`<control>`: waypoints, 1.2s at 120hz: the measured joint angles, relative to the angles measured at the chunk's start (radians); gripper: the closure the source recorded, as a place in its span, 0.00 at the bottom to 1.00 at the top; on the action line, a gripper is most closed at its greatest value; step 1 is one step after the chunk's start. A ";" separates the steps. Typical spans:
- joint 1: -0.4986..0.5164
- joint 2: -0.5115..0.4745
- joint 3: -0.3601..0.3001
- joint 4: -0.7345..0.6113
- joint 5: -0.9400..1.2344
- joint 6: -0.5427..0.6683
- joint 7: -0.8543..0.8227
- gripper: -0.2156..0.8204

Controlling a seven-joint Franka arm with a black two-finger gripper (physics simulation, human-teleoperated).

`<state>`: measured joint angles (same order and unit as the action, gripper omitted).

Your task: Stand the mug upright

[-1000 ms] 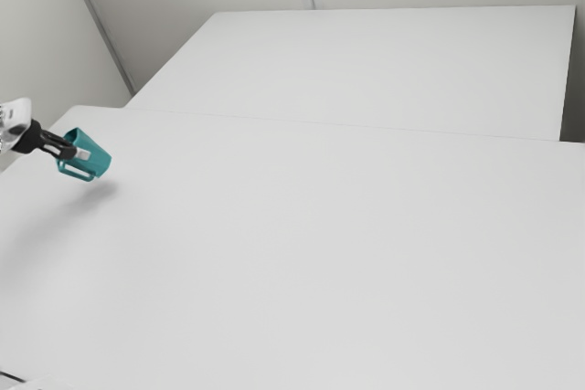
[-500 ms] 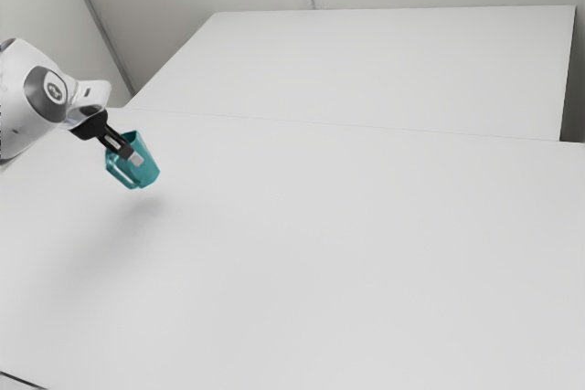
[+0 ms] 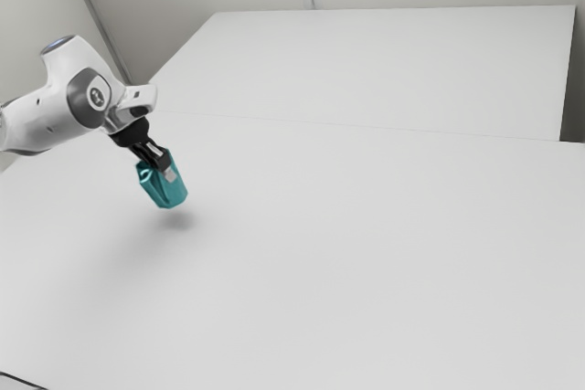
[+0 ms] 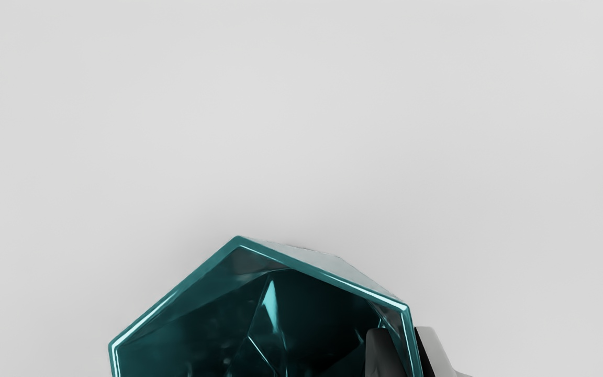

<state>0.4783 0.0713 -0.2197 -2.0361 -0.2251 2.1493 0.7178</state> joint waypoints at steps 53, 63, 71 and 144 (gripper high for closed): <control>-0.102 0.025 -0.001 0.000 0.067 -0.052 -0.237 0.93; -0.134 0.031 -0.002 0.001 0.120 -0.057 -0.277 0.93; -0.160 0.035 -0.002 0.003 0.165 -0.059 -0.310 0.94; -0.234 0.091 -0.021 0.003 0.380 0.079 -0.578 0.94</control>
<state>0.2441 0.1623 -0.2403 -2.0331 0.1554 2.2281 0.1399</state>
